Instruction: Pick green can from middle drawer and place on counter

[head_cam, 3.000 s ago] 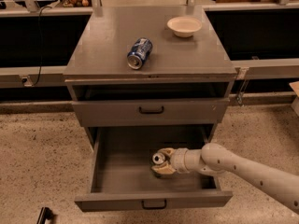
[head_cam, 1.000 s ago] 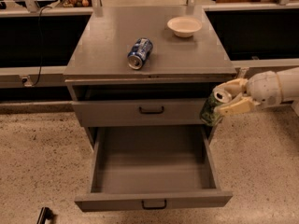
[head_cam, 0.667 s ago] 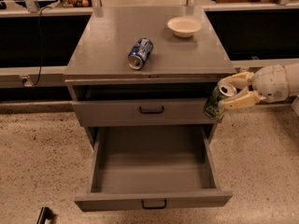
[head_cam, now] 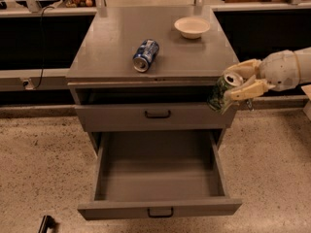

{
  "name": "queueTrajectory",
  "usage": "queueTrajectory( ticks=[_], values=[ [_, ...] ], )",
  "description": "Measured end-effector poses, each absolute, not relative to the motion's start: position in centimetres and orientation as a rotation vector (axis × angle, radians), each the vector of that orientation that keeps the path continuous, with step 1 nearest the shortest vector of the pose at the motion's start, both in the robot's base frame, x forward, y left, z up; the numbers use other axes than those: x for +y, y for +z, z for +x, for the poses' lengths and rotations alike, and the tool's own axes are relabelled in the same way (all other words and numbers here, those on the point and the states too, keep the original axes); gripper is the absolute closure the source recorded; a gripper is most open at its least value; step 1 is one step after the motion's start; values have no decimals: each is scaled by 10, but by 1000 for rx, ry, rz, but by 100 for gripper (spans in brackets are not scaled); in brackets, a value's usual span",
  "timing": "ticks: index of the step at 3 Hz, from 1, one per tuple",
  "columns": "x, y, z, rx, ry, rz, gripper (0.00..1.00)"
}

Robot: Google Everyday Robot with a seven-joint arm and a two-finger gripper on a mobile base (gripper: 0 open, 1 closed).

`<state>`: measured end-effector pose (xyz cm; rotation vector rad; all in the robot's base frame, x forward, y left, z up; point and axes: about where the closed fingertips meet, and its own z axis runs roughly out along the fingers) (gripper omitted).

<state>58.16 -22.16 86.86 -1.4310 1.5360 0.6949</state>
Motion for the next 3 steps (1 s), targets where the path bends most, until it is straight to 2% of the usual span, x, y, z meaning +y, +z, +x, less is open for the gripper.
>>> queueTrajectory(
  ticks=[3],
  values=[
    [-202,942,676,1668,813,-1236,100]
  ],
)
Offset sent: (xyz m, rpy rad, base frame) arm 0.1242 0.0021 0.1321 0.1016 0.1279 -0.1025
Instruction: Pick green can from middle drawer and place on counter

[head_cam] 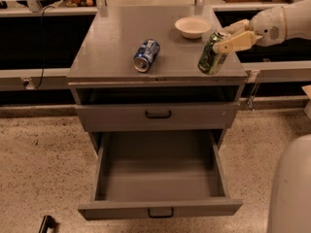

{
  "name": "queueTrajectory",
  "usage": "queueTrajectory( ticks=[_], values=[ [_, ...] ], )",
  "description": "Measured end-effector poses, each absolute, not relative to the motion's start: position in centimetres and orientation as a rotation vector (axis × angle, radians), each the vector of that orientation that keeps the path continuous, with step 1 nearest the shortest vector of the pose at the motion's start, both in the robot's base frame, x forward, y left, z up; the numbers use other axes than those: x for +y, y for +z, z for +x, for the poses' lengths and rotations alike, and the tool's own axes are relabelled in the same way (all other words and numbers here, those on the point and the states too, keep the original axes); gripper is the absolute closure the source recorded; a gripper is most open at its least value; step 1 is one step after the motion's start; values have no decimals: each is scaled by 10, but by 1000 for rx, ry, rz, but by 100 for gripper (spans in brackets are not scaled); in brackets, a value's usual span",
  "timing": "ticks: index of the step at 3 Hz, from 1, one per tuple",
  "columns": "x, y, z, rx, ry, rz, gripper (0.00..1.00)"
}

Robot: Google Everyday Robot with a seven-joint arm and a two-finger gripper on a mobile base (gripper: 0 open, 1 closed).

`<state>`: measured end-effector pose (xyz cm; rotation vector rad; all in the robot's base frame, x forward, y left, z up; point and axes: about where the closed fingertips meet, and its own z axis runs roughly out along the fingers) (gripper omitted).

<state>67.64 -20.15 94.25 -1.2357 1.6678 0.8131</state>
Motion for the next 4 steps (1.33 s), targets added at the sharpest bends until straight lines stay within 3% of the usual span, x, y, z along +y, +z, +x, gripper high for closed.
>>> queueTrajectory(
  ticks=[1,3,4],
  values=[
    [-208,958,708,1752,755,-1104,100],
    [-208,938,757,1891,539,-1080,59],
    [-205,913,765,1939,543,-1088,34]
  ],
)
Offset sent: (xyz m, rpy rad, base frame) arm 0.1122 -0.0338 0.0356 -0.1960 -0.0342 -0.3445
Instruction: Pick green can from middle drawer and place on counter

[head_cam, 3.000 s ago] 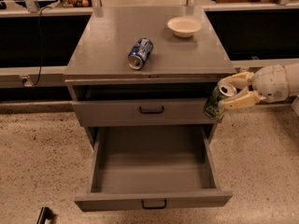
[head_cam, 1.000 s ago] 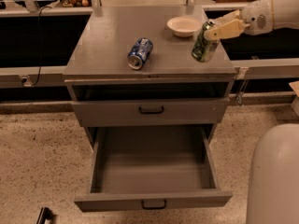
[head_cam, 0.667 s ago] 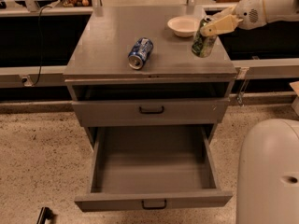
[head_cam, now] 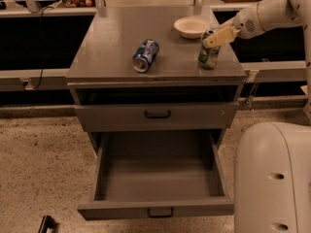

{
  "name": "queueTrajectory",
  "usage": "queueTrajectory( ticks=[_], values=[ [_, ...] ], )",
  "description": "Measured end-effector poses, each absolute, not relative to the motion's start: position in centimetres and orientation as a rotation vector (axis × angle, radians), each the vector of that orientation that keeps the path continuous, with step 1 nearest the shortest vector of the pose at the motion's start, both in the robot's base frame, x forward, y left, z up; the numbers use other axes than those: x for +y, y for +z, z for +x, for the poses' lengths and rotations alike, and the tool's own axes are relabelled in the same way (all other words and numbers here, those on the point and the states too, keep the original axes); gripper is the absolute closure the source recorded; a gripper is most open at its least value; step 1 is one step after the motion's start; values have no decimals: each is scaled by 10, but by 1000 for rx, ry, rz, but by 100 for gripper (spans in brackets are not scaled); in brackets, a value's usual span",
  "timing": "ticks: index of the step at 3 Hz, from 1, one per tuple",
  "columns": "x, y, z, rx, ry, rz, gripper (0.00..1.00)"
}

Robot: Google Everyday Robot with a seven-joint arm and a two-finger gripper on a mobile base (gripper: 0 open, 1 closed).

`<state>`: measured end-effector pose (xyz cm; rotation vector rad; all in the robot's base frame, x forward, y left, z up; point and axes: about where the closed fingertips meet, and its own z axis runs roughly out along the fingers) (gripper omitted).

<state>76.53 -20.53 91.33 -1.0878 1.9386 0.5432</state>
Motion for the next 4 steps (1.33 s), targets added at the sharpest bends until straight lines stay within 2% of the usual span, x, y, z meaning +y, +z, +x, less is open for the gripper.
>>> queueTrajectory(
  ticks=[1,2,4],
  values=[
    [-203,912,767,1937,547,-1089,13],
    [-201,910,767,1925,561,-1090,0],
    [-224,977,733,1751,558,-1097,0]
  ],
)
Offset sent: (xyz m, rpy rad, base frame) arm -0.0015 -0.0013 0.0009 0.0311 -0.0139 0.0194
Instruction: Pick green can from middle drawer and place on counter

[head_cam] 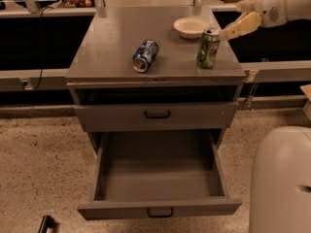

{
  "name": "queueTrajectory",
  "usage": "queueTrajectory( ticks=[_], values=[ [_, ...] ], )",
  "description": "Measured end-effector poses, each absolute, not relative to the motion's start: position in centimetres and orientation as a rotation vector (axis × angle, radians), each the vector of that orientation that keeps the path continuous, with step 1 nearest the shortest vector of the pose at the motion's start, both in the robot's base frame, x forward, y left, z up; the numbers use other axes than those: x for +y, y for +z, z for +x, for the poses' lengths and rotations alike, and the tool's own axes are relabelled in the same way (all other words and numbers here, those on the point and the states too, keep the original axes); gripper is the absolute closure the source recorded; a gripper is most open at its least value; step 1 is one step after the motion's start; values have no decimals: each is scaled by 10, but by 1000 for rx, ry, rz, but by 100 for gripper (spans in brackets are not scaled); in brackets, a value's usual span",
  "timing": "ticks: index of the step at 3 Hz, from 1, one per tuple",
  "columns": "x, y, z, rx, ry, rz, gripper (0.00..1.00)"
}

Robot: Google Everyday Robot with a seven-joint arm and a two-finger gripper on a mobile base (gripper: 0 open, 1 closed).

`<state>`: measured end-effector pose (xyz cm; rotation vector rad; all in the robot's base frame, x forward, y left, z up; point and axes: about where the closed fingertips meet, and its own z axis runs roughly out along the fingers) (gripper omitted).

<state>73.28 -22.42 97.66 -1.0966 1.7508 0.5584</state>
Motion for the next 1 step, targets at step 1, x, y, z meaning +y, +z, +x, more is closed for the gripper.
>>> queueTrajectory(
  ticks=[1],
  values=[
    [-237,1023,704,1643,536,-1111,0]
  ],
)
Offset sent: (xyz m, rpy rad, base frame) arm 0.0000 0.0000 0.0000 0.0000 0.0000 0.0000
